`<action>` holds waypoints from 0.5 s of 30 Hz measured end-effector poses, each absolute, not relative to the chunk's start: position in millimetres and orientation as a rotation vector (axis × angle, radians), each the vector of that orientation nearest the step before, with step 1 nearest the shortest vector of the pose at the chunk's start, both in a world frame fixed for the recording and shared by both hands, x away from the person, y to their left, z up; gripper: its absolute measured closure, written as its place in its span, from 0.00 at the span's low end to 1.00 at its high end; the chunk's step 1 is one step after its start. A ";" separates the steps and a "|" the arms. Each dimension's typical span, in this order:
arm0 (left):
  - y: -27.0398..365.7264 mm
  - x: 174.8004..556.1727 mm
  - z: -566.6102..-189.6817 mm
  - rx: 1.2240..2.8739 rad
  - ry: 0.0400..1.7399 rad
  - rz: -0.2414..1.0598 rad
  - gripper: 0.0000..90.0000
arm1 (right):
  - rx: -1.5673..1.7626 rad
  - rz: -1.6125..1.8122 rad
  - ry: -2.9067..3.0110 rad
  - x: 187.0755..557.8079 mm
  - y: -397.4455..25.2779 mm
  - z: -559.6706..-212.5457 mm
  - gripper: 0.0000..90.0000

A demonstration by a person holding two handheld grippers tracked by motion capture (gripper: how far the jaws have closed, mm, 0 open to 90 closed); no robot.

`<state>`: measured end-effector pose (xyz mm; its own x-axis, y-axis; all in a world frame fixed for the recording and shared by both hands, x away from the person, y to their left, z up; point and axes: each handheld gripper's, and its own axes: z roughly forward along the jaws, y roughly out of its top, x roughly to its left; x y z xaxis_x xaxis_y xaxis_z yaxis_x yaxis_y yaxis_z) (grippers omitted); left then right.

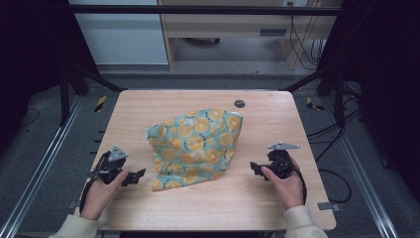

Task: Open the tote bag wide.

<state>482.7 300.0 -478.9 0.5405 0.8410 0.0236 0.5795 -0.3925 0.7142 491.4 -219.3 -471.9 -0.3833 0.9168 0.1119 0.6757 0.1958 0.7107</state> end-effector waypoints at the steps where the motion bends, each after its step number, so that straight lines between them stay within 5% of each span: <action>1: 300.0 482.7 -478.9 2.117 1.142 0.509 0.06 | 1.499 0.997 2.140 491.4 -219.3 -471.9 0.12; 15: 297.2 483.0 -481.5 2.156 1.160 0.505 0.06 | 1.284 0.952 2.230 519.8 -182.7 -378.5 0.15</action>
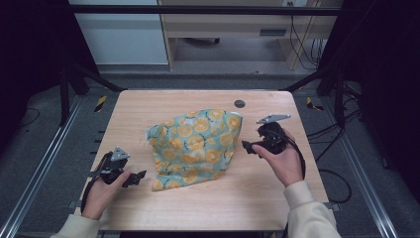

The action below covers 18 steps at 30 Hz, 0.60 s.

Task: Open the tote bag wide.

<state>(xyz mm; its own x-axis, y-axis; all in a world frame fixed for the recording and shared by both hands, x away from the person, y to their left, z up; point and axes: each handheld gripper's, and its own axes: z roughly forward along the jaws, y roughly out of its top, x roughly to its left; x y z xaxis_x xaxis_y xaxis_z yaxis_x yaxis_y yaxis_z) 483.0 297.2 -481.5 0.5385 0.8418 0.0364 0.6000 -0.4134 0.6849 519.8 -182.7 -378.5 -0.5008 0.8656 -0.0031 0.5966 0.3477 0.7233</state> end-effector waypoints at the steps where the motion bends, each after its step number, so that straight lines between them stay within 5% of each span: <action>1: 297.2 483.0 -481.6 2.159 1.165 0.515 0.06 | 1.268 0.954 2.242 522.3 -179.4 -371.2 0.16; 18: 295.6 483.4 -480.7 2.155 1.162 0.518 0.06 | 1.162 0.936 2.328 559.9 -133.5 -298.8 0.24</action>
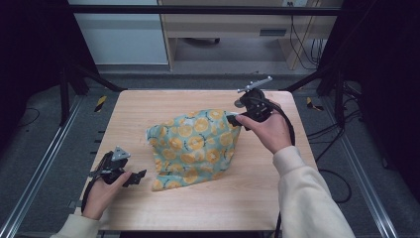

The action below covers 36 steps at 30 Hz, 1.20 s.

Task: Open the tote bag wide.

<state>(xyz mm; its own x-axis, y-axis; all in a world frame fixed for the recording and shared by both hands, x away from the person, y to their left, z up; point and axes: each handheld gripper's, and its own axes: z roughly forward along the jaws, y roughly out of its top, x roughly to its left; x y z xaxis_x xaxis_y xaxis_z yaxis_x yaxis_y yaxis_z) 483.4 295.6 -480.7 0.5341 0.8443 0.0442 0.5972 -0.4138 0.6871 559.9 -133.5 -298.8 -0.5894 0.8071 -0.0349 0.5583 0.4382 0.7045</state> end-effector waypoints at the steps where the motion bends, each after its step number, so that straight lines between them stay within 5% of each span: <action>1: 295.6 483.4 -480.8 2.149 1.165 0.518 0.06 | 1.155 0.931 2.338 565.2 -127.7 -295.6 0.24; 28: 296.3 483.9 -478.1 2.164 1.150 0.547 0.07 | 1.223 0.730 2.538 627.9 -78.0 -324.7 0.27; 31: 295.8 483.8 -478.0 2.165 1.148 0.547 0.07 | 1.218 0.697 2.575 629.7 -73.7 -330.7 0.35; 36: 295.5 483.3 -477.7 2.156 1.146 0.554 0.07 | 1.175 0.676 2.624 625.3 -70.4 -336.6 0.67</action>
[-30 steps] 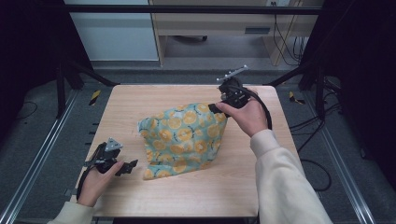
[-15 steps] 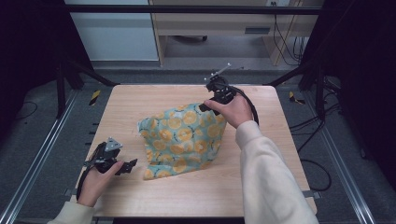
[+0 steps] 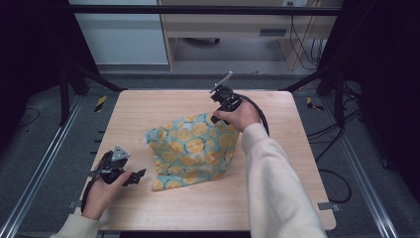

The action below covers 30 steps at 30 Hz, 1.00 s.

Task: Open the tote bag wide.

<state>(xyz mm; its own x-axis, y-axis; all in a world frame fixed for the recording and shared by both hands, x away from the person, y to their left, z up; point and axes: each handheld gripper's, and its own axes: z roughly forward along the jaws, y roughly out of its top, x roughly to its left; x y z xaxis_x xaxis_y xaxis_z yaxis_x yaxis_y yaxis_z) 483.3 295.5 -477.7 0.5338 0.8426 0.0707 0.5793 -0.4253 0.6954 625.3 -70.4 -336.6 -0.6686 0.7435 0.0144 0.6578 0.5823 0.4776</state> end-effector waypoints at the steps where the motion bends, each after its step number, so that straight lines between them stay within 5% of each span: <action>1: 295.5 483.5 -477.8 2.155 1.146 0.556 0.07 | 1.154 0.690 2.627 622.5 -71.5 -336.1 0.79; 2: 295.5 483.5 -477.8 2.155 1.146 0.556 0.07 | 1.154 0.690 2.627 622.5 -71.5 -336.1 0.79; 3: 295.5 483.6 -477.9 2.157 1.146 0.556 0.07 | 1.145 0.709 2.620 618.5 -73.5 -334.2 0.92; 7: 295.0 483.5 -478.1 2.162 1.146 0.556 0.07 | 1.135 0.770 2.612 609.4 -76.4 -328.2 1.00; 30: 295.1 483.7 -478.8 2.187 1.144 0.560 0.08 | 0.902 1.107 2.508 510.3 -102.4 -300.5 1.00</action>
<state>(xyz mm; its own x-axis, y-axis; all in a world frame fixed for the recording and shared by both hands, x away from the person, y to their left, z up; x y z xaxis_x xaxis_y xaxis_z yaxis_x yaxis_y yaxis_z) 483.7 295.1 -478.8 0.5393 0.8374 0.0889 0.5836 -0.4478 0.6774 510.3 -102.4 -300.5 -0.7755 0.6312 0.0160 0.4373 0.5187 0.7346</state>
